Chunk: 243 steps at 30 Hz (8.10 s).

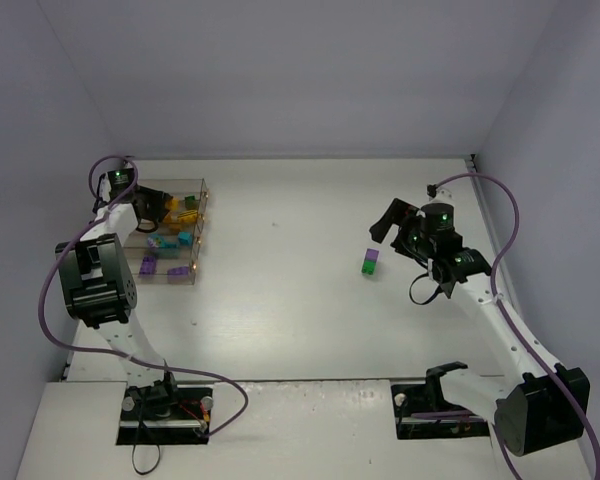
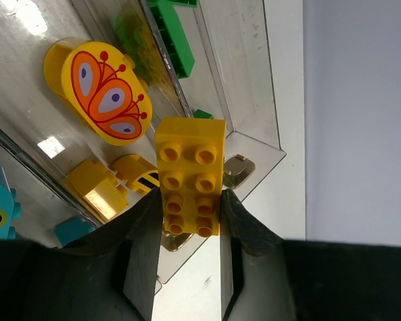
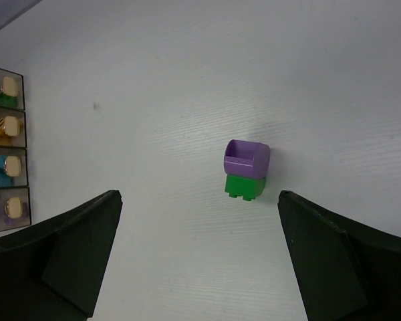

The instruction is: Sort the legos into containers by color

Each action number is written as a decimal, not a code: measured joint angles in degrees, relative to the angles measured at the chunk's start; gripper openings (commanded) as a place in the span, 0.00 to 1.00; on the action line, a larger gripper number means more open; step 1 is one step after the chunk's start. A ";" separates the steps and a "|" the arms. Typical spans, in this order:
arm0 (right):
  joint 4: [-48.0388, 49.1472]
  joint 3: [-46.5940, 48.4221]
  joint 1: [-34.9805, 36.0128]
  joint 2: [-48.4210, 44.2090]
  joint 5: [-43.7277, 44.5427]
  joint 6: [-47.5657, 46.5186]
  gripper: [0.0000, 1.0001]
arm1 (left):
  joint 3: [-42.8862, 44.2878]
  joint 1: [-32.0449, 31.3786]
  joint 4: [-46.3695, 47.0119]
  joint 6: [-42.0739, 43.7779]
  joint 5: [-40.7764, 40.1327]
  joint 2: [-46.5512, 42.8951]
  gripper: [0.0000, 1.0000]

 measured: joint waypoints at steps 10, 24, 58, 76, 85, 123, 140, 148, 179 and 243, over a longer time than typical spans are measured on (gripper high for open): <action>-0.59 -0.02 -0.26 0.00 0.11 0.00 1.00 | -0.11 0.39 -0.52 -0.70 0.42 -0.04 0.49; -0.81 -0.24 -0.24 6.38 0.94 -0.94 0.86 | -5.57 0.46 -3.19 2.89 2.60 -7.85 0.54; -4.96 10.19 5.29 32.24 10.34 -1.20 0.73 | -17.86 -38.45 -9.75 36.70 1.77 -30.32 0.66; 1.64 6.19 5.29 30.47 7.30 -1.81 0.00 | -17.97 -39.54 -8.28 37.22 5.11 -30.16 0.66; 23.47 -8.15 5.29 7.13 -7.19 -2.80 0.00 | -18.86 -40.00 0.83 31.47 15.58 -27.39 0.66; 71.47 -17.99 4.76 9.03 -32.83 20.17 0.00 | -20.50 -46.36 45.44 4.85 30.36 -17.51 0.42; 76.91 -17.53 3.63 11.30 -37.27 26.01 0.00 | -22.84 -45.92 53.31 2.75 32.83 -17.51 0.44; 78.14 -16.81 3.67 12.44 -38.88 28.26 0.00 | -23.19 -46.16 55.04 2.69 33.86 -17.31 0.35; 77.68 -9.97 2.01 14.27 -38.03 26.75 0.00 | -26.99 -48.94 59.63 2.01 37.51 -18.14 0.00; 27.98 -12.22 0.92 -2.89 -30.67 -4.90 0.00 | 31.08 -2.78 -17.90 53.20 -0.90 16.28 0.47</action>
